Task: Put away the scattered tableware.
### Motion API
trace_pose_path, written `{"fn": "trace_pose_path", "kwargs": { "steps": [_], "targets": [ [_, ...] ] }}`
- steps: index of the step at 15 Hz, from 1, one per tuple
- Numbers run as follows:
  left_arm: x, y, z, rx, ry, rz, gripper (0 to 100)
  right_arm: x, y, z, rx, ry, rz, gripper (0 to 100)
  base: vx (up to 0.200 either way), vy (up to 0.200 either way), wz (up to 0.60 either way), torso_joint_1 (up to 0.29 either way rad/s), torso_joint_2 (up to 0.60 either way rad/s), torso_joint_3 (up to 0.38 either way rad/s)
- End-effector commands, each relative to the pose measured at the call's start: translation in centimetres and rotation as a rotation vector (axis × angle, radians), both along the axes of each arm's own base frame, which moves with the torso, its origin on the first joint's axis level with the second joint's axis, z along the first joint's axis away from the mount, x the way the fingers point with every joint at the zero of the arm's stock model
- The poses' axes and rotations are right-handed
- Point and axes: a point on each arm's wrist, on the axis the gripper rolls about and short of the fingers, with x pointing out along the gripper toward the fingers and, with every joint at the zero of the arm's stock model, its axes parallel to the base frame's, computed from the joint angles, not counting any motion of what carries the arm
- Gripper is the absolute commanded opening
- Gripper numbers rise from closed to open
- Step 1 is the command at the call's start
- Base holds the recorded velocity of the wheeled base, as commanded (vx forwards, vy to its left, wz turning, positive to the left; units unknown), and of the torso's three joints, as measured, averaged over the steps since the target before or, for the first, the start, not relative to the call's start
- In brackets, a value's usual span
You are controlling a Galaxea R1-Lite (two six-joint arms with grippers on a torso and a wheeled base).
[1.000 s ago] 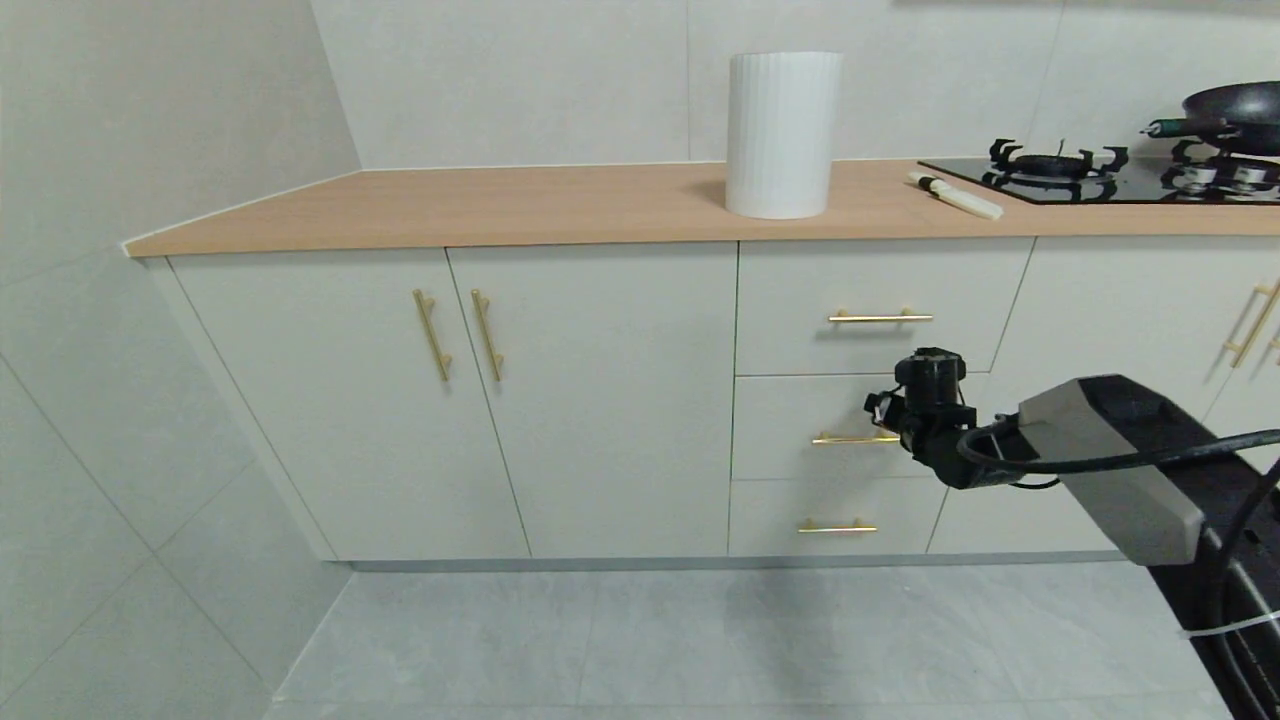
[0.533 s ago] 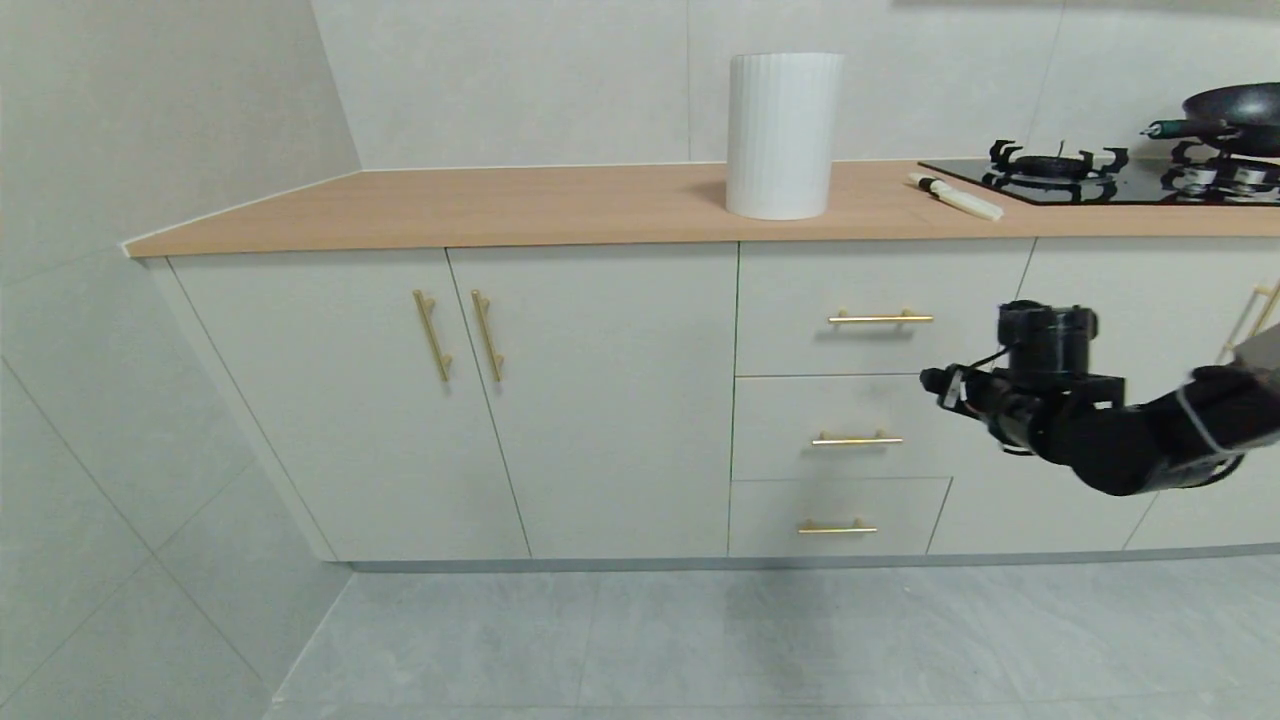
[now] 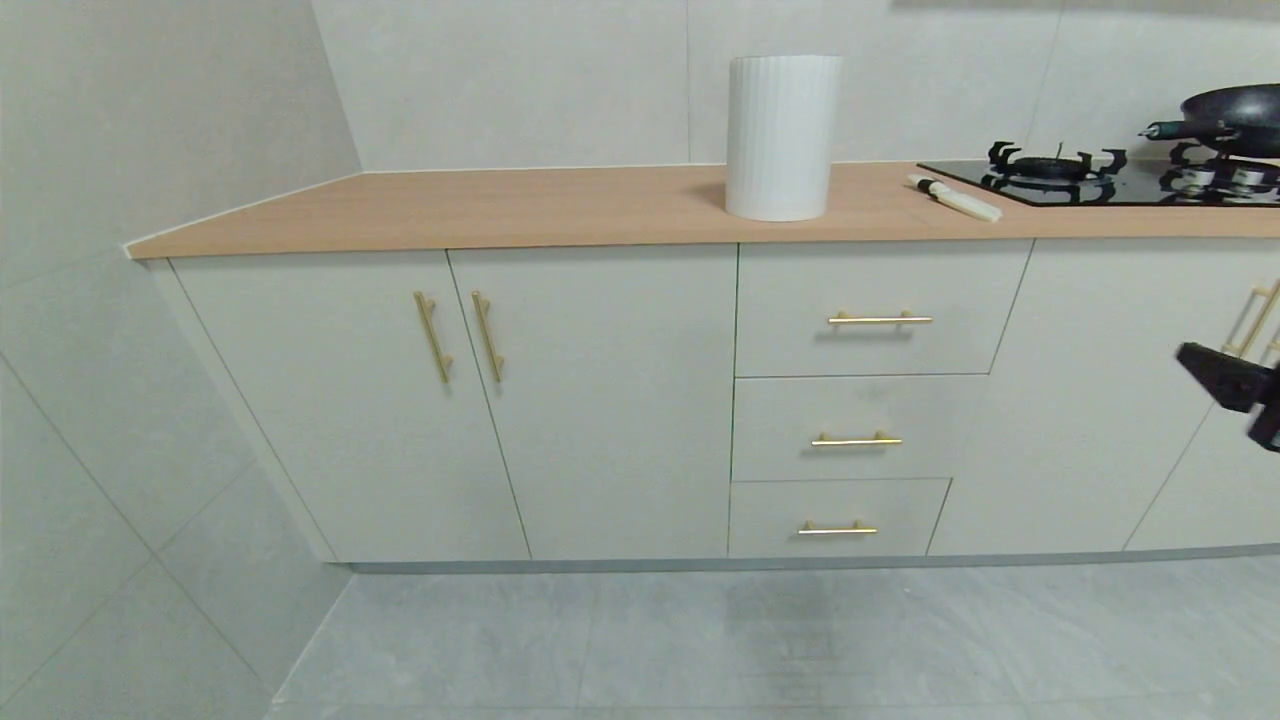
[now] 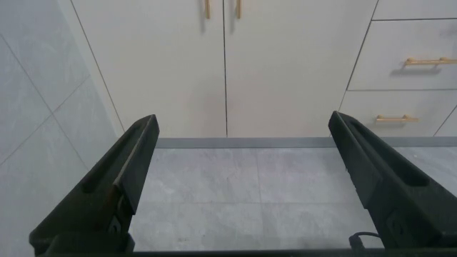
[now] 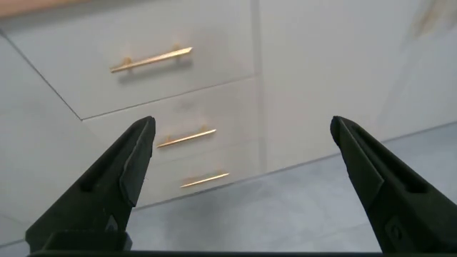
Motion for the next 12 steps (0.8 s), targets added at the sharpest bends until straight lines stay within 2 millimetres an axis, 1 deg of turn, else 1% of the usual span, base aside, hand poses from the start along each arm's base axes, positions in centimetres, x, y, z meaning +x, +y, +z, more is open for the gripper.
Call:
{"fn": "trace_pose_path", "kwargs": {
  "steps": [1, 2, 3, 5, 6, 7, 8, 9, 11, 12],
  "targets": [
    [0.0, 0.0, 0.0, 0.000, 0.001, 0.000, 100, -13.6, -2.2, -0.6, -0.122, -0.171, -0.082, 100, 0.000, 0.000, 0.00, 0.000, 0.00, 0.000],
    [0.0, 0.0, 0.0, 0.000, 0.001, 0.000, 100, -14.6, -2.4, -0.8, -0.131, -0.175, -0.085, 100, 0.000, 0.000, 0.00, 0.000, 0.00, 0.000],
    [0.0, 0.0, 0.0, 0.000, 0.001, 0.000, 100, -17.8, -2.8, -1.8, -0.152, -0.178, -0.124, 100, 0.000, 0.000, 0.00, 0.000, 0.00, 0.000],
    [0.0, 0.0, 0.0, 0.000, 0.001, 0.000, 100, -20.8, -3.0, -3.5, -0.173, -0.196, -0.168, 100, 0.000, 0.000, 0.00, 0.000, 0.00, 0.000],
    [0.0, 0.0, 0.0, 0.000, 0.001, 0.000, 100, -21.8, -3.0, -4.2, -0.187, -0.209, -0.176, 100, 0.000, 0.000, 0.00, 0.000, 0.00, 0.000],
    [0.0, 0.0, 0.0, 0.000, 0.001, 0.000, 100, -22.3, -2.8, -5.0, -0.201, -0.212, -0.200, 100, 0.000, 0.000, 0.00, 0.000, 0.00, 0.000],
    [0.0, 0.0, 0.0, 0.000, 0.001, 0.000, 100, -22.4, -2.7, -5.1, -0.203, -0.215, -0.215, 100, 0.000, 0.000, 0.00, 0.000, 0.00, 0.000],
    [0.0, 0.0, 0.0, 0.000, 0.001, 0.000, 100, -23.1, -2.4, -6.3, -0.219, -0.251, -0.176, 100, 0.000, 0.000, 0.00, 0.000, 0.00, 0.000],
    [0.0, 0.0, 0.0, 0.000, 0.001, 0.000, 100, -22.3, -2.3, -7.2, -0.194, -0.240, -0.130, 100, 0.000, 0.000, 0.00, 0.000, 0.00, 0.000],
    [0.0, 0.0, 0.0, 0.000, 0.001, 0.000, 100, -21.7, -2.2, -8.0, -0.154, -0.225, -0.093, 100, 0.000, 0.000, 0.00, 0.000, 0.00, 0.000]
  ]
}}
